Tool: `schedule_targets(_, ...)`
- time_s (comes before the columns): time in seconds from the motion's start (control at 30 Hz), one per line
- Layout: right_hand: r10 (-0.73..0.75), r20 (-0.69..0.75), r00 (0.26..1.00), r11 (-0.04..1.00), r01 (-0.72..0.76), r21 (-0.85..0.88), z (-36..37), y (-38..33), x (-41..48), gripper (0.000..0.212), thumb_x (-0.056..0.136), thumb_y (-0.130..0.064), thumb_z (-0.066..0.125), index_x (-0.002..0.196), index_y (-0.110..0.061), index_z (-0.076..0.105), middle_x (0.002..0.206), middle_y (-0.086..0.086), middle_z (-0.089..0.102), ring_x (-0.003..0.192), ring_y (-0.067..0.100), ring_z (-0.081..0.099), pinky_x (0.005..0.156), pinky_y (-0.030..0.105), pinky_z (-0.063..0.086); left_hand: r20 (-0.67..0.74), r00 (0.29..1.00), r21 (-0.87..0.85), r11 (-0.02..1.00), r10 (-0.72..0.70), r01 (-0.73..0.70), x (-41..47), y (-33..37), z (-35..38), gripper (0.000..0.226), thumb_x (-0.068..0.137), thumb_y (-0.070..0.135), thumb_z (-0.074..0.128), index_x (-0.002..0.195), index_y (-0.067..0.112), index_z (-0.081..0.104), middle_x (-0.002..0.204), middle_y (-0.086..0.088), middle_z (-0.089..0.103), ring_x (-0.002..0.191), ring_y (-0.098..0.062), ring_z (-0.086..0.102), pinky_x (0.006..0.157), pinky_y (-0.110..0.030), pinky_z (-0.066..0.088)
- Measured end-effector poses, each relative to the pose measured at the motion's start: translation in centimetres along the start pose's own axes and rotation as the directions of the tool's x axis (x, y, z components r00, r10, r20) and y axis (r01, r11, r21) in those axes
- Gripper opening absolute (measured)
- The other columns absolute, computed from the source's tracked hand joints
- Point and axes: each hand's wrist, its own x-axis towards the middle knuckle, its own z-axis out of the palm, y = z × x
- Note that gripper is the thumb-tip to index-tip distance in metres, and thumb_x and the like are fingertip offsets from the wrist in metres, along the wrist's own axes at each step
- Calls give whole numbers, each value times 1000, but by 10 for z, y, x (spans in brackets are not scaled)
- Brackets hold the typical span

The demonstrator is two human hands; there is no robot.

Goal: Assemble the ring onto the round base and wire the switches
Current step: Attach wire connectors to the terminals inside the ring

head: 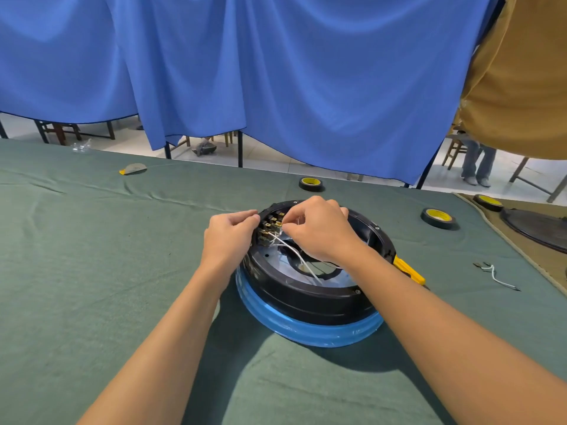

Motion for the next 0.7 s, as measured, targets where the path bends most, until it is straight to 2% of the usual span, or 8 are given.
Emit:
schedule_targets(0.07, 20, 45, 999, 999, -21, 28, 1, -1, 2, 18, 91, -24, 58, 90, -26, 76, 84, -9, 63, 102, 22, 55, 98, 45, 38, -6, 1000, -29, 1000, -2, 2, 0, -2, 2, 23, 90, 22, 65, 111, 18, 74, 106, 1, 74, 103, -15, 66, 98, -40, 52)
schedule_targets(0.13, 30, 73, 997, 998, -34, 51, 2, -4, 3, 17, 90, -20, 59, 88, -23, 76, 85, -5, 66, 102, 24, 57, 97, 50, 43, -4, 1000, -43, 999, 0, 0, 0, -3, 1, 22, 91, 22, 65, 110, 19, 74, 103, 2, 74, 101, -14, 66, 97, -40, 52)
schedule_targets(0.27, 30, 94, 995, 996, -37, 79, 6, -7, 6, 17, 89, -17, 61, 89, -19, 77, 90, 0, 71, 98, 24, 59, 93, 50, 48, -15, 1000, -46, 999, 6, -6, 1, -4, 2, 21, 91, 20, 64, 108, 19, 75, 101, 1, 75, 102, -16, 66, 98, -42, 51)
schedule_targets(0.43, 54, 97, 994, 982, -71, 175, 10, -2, 9, 13, 88, -18, 64, 89, -19, 77, 90, -2, 71, 94, 16, 61, 86, 39, 53, -15, 1000, -66, 998, 0, -1, 1, -4, 2, 18, 90, 19, 64, 103, 22, 76, 103, 0, 75, 104, -16, 66, 100, -42, 50)
schedule_targets(0.53, 99, 99, 990, 962, -121, 243, 10, 1, 10, 12, 88, -18, 65, 88, -18, 77, 92, -1, 72, 92, 14, 62, 79, 31, 50, -15, 1000, -72, 997, 2, -3, 1, -4, 1, 16, 90, 19, 64, 101, 24, 75, 101, 1, 75, 101, -15, 67, 99, -42, 51)
schedule_targets(0.7, 123, 138, 983, 938, -160, 308, 8, 1, 10, 12, 88, -16, 66, 86, -16, 77, 84, -1, 71, 87, 12, 63, 73, 26, 47, -13, 1000, -70, 998, -5, 4, 0, -3, 1, 19, 91, 19, 63, 105, 21, 75, 105, -2, 74, 103, -17, 67, 98, -41, 52)
